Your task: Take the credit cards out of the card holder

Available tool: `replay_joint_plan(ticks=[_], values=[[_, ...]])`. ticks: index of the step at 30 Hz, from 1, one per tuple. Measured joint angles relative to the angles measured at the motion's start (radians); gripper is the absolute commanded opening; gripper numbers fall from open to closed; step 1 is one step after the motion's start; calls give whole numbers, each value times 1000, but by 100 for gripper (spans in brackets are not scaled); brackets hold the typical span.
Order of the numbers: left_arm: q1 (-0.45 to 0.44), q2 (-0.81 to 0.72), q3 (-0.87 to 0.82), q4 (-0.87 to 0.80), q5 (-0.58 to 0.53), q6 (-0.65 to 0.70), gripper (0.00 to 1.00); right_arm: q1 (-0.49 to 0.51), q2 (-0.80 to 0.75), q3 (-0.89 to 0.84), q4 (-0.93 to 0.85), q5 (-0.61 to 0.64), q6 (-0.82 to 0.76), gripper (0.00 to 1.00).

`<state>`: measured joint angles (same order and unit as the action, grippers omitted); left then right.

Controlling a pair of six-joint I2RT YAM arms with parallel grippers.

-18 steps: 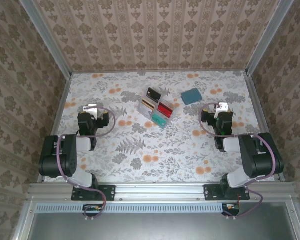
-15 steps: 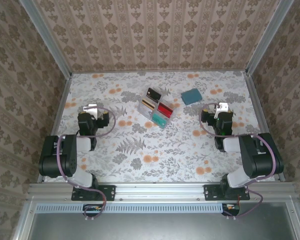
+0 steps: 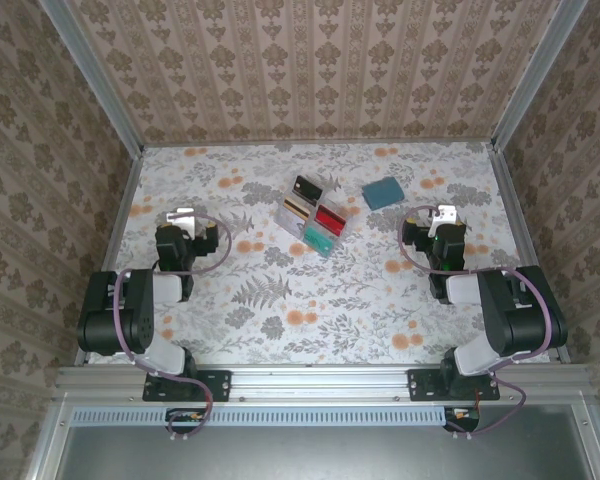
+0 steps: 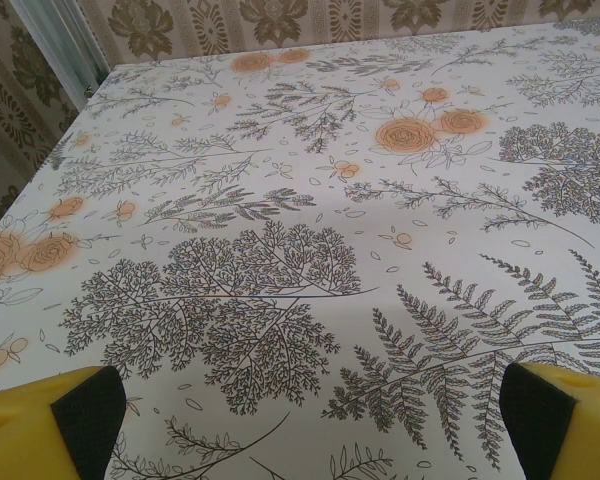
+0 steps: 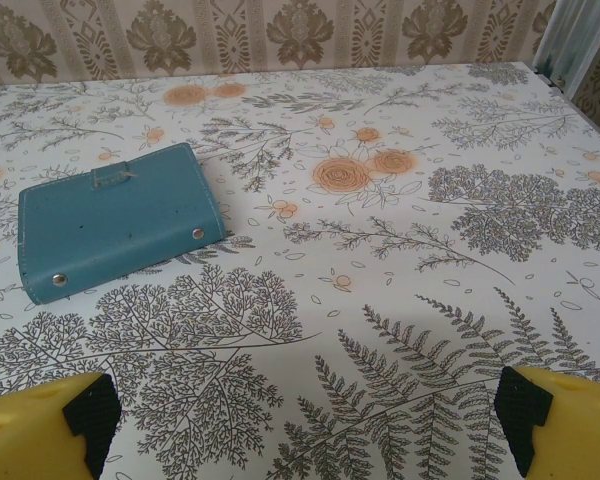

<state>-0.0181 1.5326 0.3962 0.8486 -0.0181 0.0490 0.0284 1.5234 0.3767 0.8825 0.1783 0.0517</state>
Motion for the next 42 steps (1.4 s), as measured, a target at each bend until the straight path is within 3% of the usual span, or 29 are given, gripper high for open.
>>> replay_joint_plan(ticks=[9, 13, 20, 25, 28, 32, 36, 42], values=[[13, 0, 0, 0, 15, -3, 100, 0, 0, 2, -1, 1, 1, 100], [27, -57, -1, -49, 15, -7, 100, 0, -67, 2, -81, 32, 11, 100], [28, -286, 62, -282, 6, -57, 100, 0, -368, 127, -423, 128, 100, 100], [25, -376, 212, -566, 4, -178, 100, 0, -462, 303, -734, 127, 258, 100], [16, -389, 315, -744, 10, -260, 100, 0, -469, 370, -872, 56, 354, 100], [-14, -387, 391, -914, 60, -360, 100, 6, -407, 424, -989, -155, 468, 97], [-43, -380, 381, -990, 123, -432, 100, 73, -260, 462, -1026, -351, 566, 95], [-87, -341, 354, -1022, 155, -480, 100, 222, -45, 513, -1011, -529, 687, 91]])
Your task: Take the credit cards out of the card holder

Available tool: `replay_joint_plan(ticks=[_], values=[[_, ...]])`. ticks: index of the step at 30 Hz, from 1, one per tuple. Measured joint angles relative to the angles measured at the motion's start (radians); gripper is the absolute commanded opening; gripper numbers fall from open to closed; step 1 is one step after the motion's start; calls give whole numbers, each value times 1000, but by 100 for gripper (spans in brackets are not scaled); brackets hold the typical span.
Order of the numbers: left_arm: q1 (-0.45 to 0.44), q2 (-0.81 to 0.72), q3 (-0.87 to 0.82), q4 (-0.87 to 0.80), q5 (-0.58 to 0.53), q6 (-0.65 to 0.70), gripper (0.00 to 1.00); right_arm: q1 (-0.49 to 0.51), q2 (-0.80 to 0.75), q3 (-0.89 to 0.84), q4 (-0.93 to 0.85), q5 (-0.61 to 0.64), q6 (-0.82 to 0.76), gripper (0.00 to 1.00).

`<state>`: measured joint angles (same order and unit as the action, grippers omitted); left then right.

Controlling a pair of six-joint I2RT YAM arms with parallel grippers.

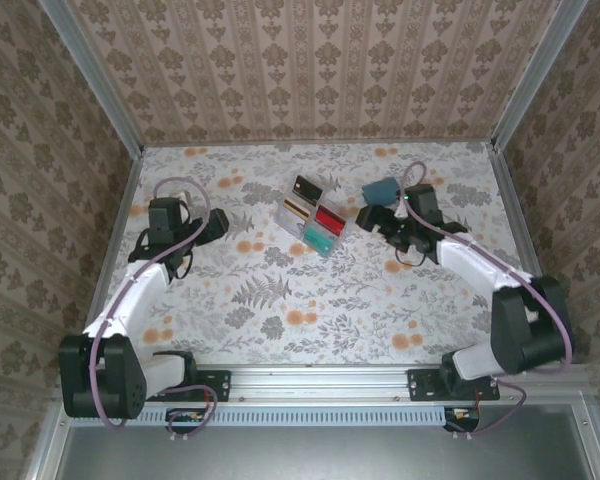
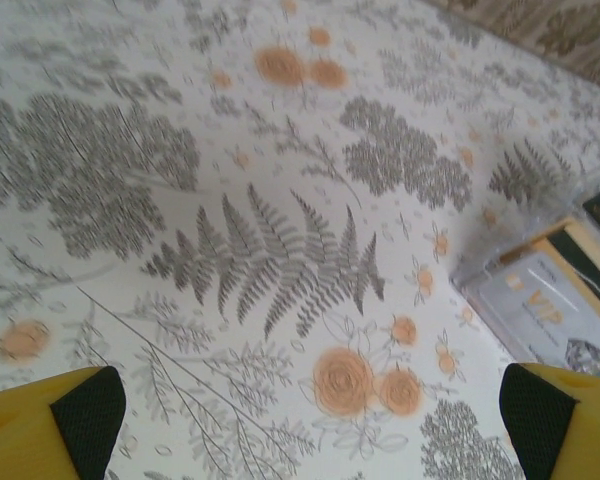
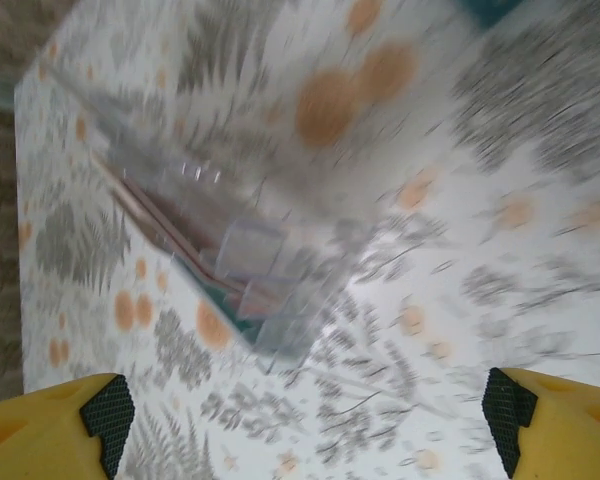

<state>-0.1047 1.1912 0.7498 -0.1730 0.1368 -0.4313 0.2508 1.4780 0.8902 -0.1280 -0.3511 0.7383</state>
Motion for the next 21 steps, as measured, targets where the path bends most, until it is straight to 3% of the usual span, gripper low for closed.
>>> replay_joint_plan(ticks=[5, 14, 21], values=[[-21, 40, -1, -7, 8, -12, 100, 63, 136, 93, 32, -51, 64, 87], [-70, 90, -1, -2, 23, -48, 100, 68, 301, 251, 68, -56, 109, 82], [-176, 183, -1, 46, 48, -122, 100, 68, 405, 352, 72, -57, 106, 79]])
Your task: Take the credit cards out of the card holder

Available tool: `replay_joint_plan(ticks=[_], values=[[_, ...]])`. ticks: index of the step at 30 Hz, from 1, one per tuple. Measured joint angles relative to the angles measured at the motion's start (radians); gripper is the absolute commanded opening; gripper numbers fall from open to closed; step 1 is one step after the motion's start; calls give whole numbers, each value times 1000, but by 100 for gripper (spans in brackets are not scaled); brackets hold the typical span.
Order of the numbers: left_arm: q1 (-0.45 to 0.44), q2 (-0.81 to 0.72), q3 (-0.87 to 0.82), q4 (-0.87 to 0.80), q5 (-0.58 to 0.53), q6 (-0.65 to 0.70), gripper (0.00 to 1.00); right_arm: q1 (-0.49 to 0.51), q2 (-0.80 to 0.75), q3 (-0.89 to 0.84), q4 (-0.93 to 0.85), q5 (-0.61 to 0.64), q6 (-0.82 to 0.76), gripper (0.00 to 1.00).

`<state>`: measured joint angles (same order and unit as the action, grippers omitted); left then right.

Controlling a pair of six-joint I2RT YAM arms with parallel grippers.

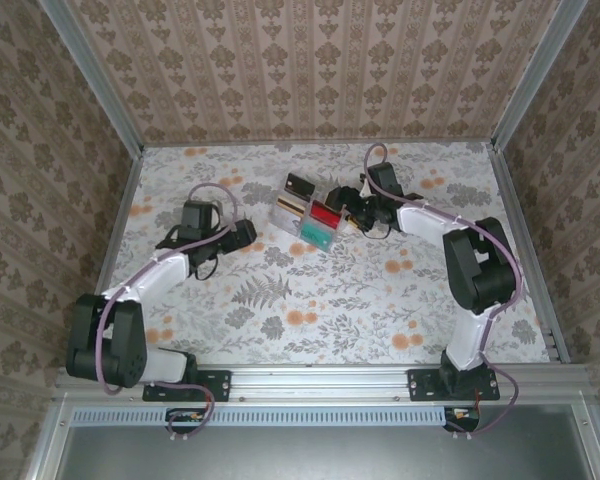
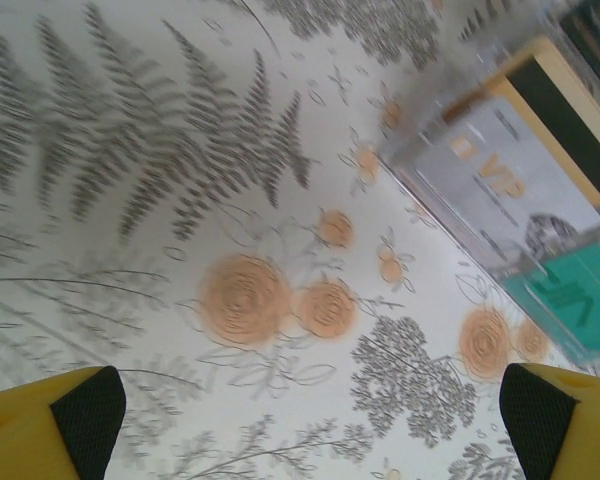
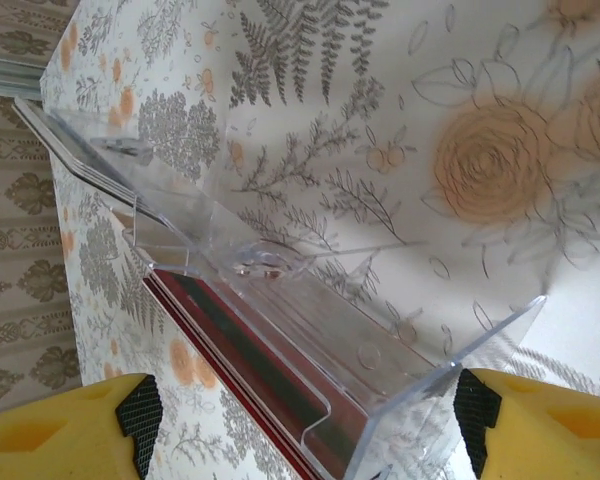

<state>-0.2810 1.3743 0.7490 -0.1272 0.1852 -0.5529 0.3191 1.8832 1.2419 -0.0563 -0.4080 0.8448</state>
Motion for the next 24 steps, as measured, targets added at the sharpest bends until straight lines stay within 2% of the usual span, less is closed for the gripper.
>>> replay_joint_plan(ticks=[5, 10, 17, 24], values=[[-73, 77, 0, 40, 10, -46, 99, 0, 67, 92, 0, 5, -12, 79], [-98, 119, 0, 53, 12, -81, 100, -15, 77, 144, -31, 42, -39, 75], [-98, 119, 4, 58, 9, -103, 100, -101, 78, 175, -128, 193, -84, 76], [-103, 119, 4, 60, 3, -109, 100, -154, 177, 352, -243, 341, -140, 76]])
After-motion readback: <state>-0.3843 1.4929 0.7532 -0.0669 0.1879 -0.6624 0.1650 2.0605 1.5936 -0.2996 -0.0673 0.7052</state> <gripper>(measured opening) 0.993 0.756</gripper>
